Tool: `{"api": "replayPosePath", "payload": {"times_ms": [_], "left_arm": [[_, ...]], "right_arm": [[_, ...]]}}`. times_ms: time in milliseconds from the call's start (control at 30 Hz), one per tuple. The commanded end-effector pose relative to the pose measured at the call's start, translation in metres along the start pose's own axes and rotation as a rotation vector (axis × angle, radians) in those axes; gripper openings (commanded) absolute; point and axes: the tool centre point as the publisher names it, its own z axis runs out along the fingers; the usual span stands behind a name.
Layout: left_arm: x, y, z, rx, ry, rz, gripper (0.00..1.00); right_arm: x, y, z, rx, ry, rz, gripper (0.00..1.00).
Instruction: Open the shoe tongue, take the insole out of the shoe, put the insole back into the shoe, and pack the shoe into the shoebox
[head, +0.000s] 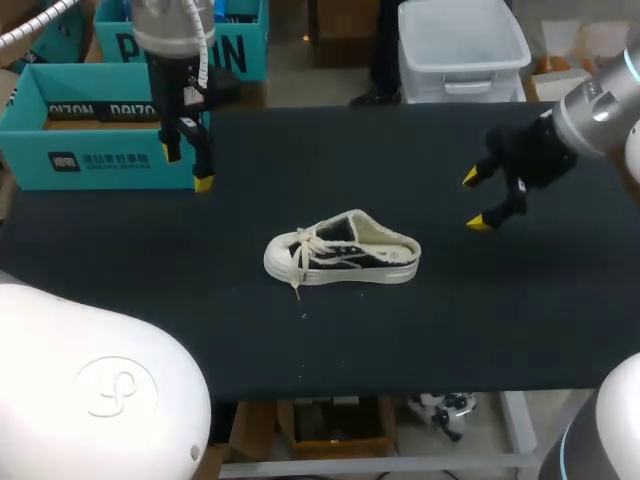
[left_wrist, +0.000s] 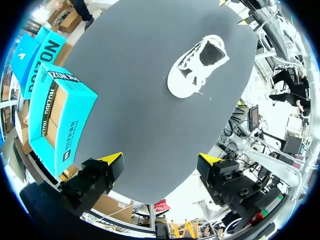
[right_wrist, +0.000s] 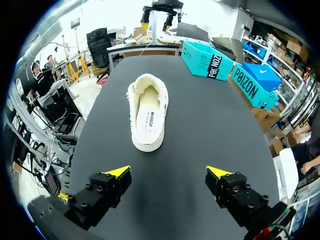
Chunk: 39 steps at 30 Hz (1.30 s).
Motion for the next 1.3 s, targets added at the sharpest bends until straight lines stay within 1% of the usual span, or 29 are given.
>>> {"api": "replayPosePath", "payload": {"times_ms": [33, 100, 133, 167, 200, 233, 267, 300, 333, 367, 400, 433, 467, 500, 533, 567, 633, 667, 733, 800, 833, 900, 933, 1000, 1067, 1200, 1300], "left_arm": [[0.001, 0.001, 0.000, 0.001, -0.003, -0.001, 1.00], [0.001, 0.001, 0.000, 0.001, -0.003, -0.001, 1.00], [0.006, -0.005, -0.006, -0.016, 0.070, -0.099, 1.00], [0.009, -0.008, -0.008, -0.019, 0.086, -0.174, 1.00], [0.014, -0.011, -0.008, -0.013, 0.104, -0.273, 1.00], [0.018, -0.013, -0.008, -0.025, 0.131, -0.338, 1.00], [0.023, -0.014, -0.006, -0.011, 0.128, -0.371, 1.00], [0.031, -0.016, -0.004, -0.012, 0.147, -0.443, 1.00], [0.035, -0.019, -0.004, -0.022, 0.161, -0.465, 1.00], [0.042, -0.020, -0.003, -0.013, 0.148, -0.472, 1.00], [0.047, -0.024, -0.003, -0.012, 0.147, -0.543, 1.00], [0.052, -0.027, -0.002, -0.008, 0.132, -0.567, 1.00], [0.057, -0.030, -0.001, -0.008, 0.139, -0.574, 1.00], [0.061, -0.033, -0.001, -0.005, 0.130, -0.619, 1.00], [0.068, -0.037, 0.001, 0.009, 0.111, -0.634, 1.00], [0.070, -0.038, 0.001, 0.007, 0.126, -0.640, 1.00], [0.077, -0.044, 0.003, 0.018, 0.115, -0.677, 1.00], [0.080, -0.045, 0.003, 0.018, 0.119, -0.679, 1.00], [0.085, -0.049, 0.005, 0.027, 0.120, -0.715, 1.00], [0.089, -0.052, 0.008, 0.031, 0.124, -0.717, 1.00], [0.091, -0.053, 0.009, 0.041, 0.127, -0.735, 1.00], [0.093, -0.055, 0.013, 0.043, 0.132, -0.725, 1.00], [0.095, -0.057, 0.015, 0.044, 0.136, -0.747, 1.00], [0.095, -0.058, 0.017, 0.044, 0.141, -0.731, 1.00], [0.096, -0.060, 0.018, 0.049, 0.144, -0.751, 1.00], [0.097, -0.061, 0.022, 0.049, 0.146, -0.744, 1.00], [0.097, -0.062, 0.024, 0.045, 0.150, -0.742, 1.00]], "right_arm": [[0.004, -0.001, 0.000, 0.000, -0.080, 0.000, 1.00], [0.004, -0.001, 0.000, 0.000, -0.080, 0.000, 1.00], [0.004, -0.001, 0.000, 0.000, -0.080, 0.000, 1.00], [0.003, -0.001, 0.000, 0.001, -0.085, 0.011, 1.00], [0.002, -0.001, 0.004, -0.004, -0.090, 0.006, 1.00], [0.003, -0.001, 0.007, -0.022, -0.095, 0.009, 1.00], [0.004, -0.002, 0.012, -0.027, -0.088, 0.002, 1.00], [0.006, -0.004, 0.020, -0.034, -0.079, 0.015, 1.00], [0.007, -0.005, 0.023, -0.042, -0.076, 0.025, 1.00], [0.009, -0.007, 0.030, -0.059, -0.053, 0.030, 1.00], [0.010, -0.009, 0.034, -0.060, -0.046, 0.053, 1.00], [0.012, -0.009, 0.037, -0.062, -0.034, 0.053, 1.00], [0.014, -0.009, 0.042, -0.067, -0.011, 0.057, 1.00], [0.015, -0.008, 0.045, -0.071, -0.003, 0.070, 1.00], [0.017, -0.007, 0.048, -0.086, 0.014, 0.066, 1.00], [0.018, -0.006, 0.050, -0.092, 0.020, 0.077, 1.00], [0.020, -0.002, 0.054, -0.091, 0.034, 0.078, 1.00], [0.021, 0.000, 0.055, -0.093, 0.040, 0.082, 1.00], [0.024, 0.004, 0.060, -0.098, 0.058, 0.084, 1.00], [0.027, 0.008, 0.066, -0.109, 0.075, 0.090, 1.00], [0.028, 0.008, 0.069, -0.114, 0.078, 0.099, 1.00], [0.029, 0.010, 0.079, -0.115, 0.090, 0.106, 1.00], [0.029, 0.010, 0.084, -0.133, 0.100, 0.107, 1.00], [0.029, 0.010, 0.091, -0.147, 0.106, 0.118, 1.00], [0.031, 0.011, 0.098, -0.163, 0.115, 0.117, 1.00], [0.034, 0.012, 0.113, -0.161, 0.141, 0.144, 1.00], [0.034, 0.011, 0.119, -0.167, 0.141, 0.150, 1.00]]}}
